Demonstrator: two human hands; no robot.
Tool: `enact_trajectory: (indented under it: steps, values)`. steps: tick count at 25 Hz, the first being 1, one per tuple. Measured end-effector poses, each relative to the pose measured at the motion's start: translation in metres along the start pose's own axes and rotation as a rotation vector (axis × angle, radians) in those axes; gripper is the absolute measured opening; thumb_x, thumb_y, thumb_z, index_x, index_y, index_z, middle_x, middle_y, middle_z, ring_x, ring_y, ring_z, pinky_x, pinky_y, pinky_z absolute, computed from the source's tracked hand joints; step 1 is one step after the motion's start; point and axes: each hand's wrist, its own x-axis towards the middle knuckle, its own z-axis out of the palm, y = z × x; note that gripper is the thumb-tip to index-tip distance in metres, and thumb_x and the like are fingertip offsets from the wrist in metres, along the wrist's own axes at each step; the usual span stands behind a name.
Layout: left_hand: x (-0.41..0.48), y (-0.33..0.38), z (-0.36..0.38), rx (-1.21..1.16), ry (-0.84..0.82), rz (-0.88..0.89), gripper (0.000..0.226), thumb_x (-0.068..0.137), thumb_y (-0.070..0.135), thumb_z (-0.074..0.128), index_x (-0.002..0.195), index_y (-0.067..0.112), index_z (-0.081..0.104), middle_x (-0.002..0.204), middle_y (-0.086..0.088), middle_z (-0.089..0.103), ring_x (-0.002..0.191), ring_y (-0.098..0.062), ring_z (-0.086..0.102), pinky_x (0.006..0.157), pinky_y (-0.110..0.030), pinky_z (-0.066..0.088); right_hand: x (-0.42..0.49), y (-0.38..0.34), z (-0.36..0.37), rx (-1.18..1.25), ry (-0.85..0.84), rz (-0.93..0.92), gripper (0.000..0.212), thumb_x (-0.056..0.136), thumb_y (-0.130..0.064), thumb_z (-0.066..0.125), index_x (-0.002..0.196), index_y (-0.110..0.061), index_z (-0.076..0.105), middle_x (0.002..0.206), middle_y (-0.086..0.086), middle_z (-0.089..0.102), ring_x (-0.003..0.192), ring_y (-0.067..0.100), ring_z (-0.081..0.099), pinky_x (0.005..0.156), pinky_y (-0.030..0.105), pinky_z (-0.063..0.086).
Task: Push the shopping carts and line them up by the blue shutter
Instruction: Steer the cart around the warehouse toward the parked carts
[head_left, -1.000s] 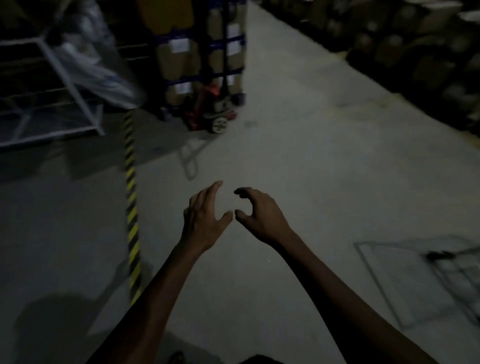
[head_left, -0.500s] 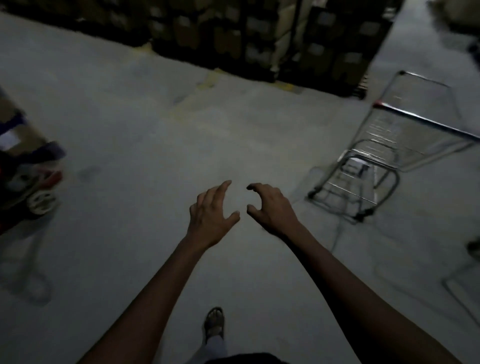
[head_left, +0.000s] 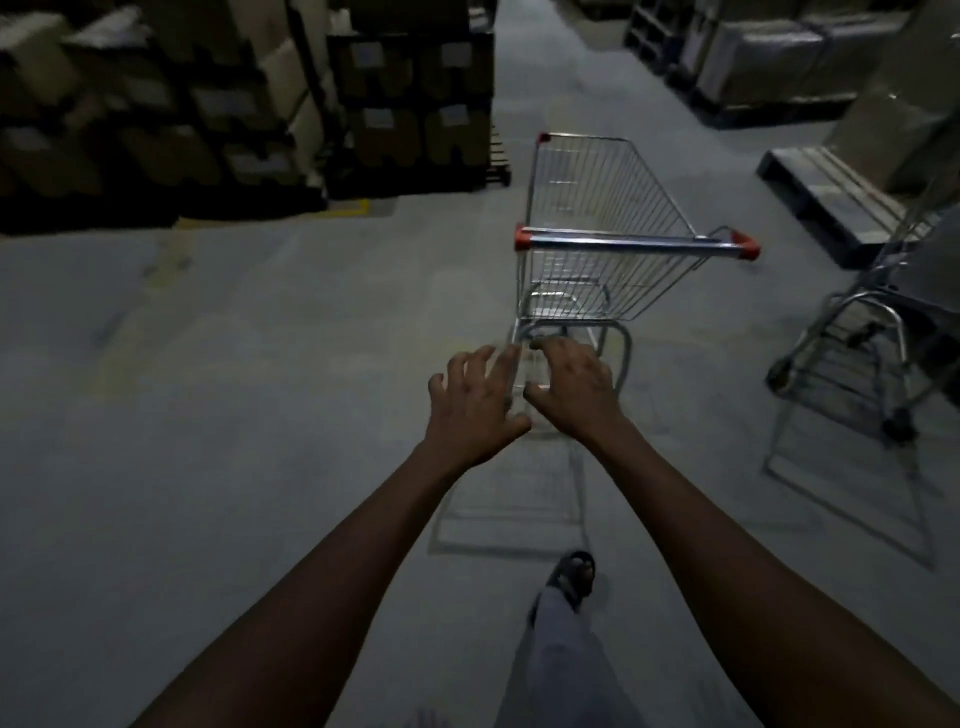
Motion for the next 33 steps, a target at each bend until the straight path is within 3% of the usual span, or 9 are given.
enact_trajectory:
  steps: [4, 10, 12, 15, 17, 21, 26, 33]
  values:
    - [0.137, 0.031, 0.053, 0.090, -0.050, 0.026, 0.090, 0.074, 0.056, 0.059, 0.148, 0.032, 0.013, 0.153, -0.006, 0.021, 0.139, -0.032, 0.017, 0.104, -0.057, 0.025, 0.109, 0.099, 0.003, -0.086, 0.014, 0.035, 0.068, 0.076, -0.041, 0.066, 0.137, -0.022, 0.044, 0.139, 0.007, 0.046, 0.131, 0.030, 0.037, 0.107, 0.049, 0.030]
    - [0.306, 0.074, 0.096, 0.140, -0.168, 0.042, 0.097, 0.074, 0.057, 0.061, 0.149, 0.028, 0.006, 0.155, -0.011, 0.015, 0.141, -0.033, 0.012, 0.106, -0.059, 0.020, 0.232, 0.223, -0.018, -0.323, -0.164, 0.144, 0.091, 0.076, -0.051, 0.069, 0.149, -0.026, 0.022, 0.156, 0.013, 0.020, 0.143, 0.035, 0.015, 0.114, 0.056, 0.016]
    - [0.343, 0.076, 0.110, 0.177, -0.191, 0.054, 0.100, 0.074, 0.057, 0.063, 0.149, 0.028, 0.005, 0.156, -0.011, 0.014, 0.142, -0.033, 0.012, 0.107, -0.060, 0.020, 0.257, 0.250, -0.017, -0.401, -0.190, 0.112, 0.093, 0.075, -0.051, 0.071, 0.149, -0.024, 0.021, 0.156, 0.015, 0.021, 0.143, 0.038, 0.015, 0.113, 0.059, 0.015]
    - [0.396, 0.075, 0.130, 0.193, -0.214, 0.062, 0.095, 0.070, 0.056, 0.066, 0.146, 0.027, 0.017, 0.149, -0.012, 0.030, 0.135, -0.034, 0.028, 0.105, -0.057, 0.027, 0.290, 0.283, -0.012, -0.494, -0.232, 0.064, 0.088, 0.070, -0.044, 0.077, 0.144, -0.023, 0.034, 0.148, 0.016, 0.035, 0.138, 0.039, 0.027, 0.111, 0.058, 0.018]
    - [0.423, 0.073, 0.143, 0.173, -0.325, 0.076, 0.085, 0.070, 0.055, 0.066, 0.141, 0.026, 0.029, 0.137, -0.011, 0.046, 0.124, -0.033, 0.042, 0.100, -0.056, 0.033, 0.305, 0.300, -0.009, -0.500, -0.275, 0.080, 0.083, 0.066, -0.040, 0.080, 0.138, -0.025, 0.041, 0.137, 0.013, 0.047, 0.129, 0.037, 0.040, 0.108, 0.055, 0.027]
    - [0.460, 0.060, 0.162, 0.173, -0.500, 0.146, 0.060, 0.072, 0.053, 0.065, 0.125, 0.027, 0.048, 0.117, -0.002, 0.063, 0.105, -0.026, 0.059, 0.088, -0.042, 0.045, 0.336, 0.324, -0.014, -0.468, -0.394, 0.081, 0.059, 0.069, -0.039, 0.075, 0.123, -0.028, 0.052, 0.118, 0.008, 0.059, 0.109, 0.033, 0.054, 0.088, 0.042, 0.044]
    - [0.479, 0.051, 0.173, 0.226, -0.525, 0.161, 0.036, 0.076, 0.047, 0.061, 0.100, 0.021, 0.062, 0.100, -0.004, 0.066, 0.094, -0.027, 0.062, 0.076, -0.035, 0.049, 0.362, 0.327, -0.015, -0.430, -0.517, 0.050, 0.034, 0.072, -0.038, 0.063, 0.101, -0.021, 0.066, 0.102, 0.007, 0.066, 0.097, 0.031, 0.063, 0.077, 0.038, 0.051]
    - [0.481, 0.053, 0.176, 0.210, -0.551, 0.128, 0.031, 0.079, 0.045, 0.058, 0.091, 0.018, 0.065, 0.087, -0.006, 0.067, 0.082, -0.027, 0.064, 0.074, -0.039, 0.055, 0.355, 0.327, -0.010, -0.428, -0.451, 0.102, 0.029, 0.072, -0.036, 0.059, 0.094, -0.017, 0.066, 0.095, 0.006, 0.070, 0.090, 0.029, 0.067, 0.076, 0.036, 0.052]
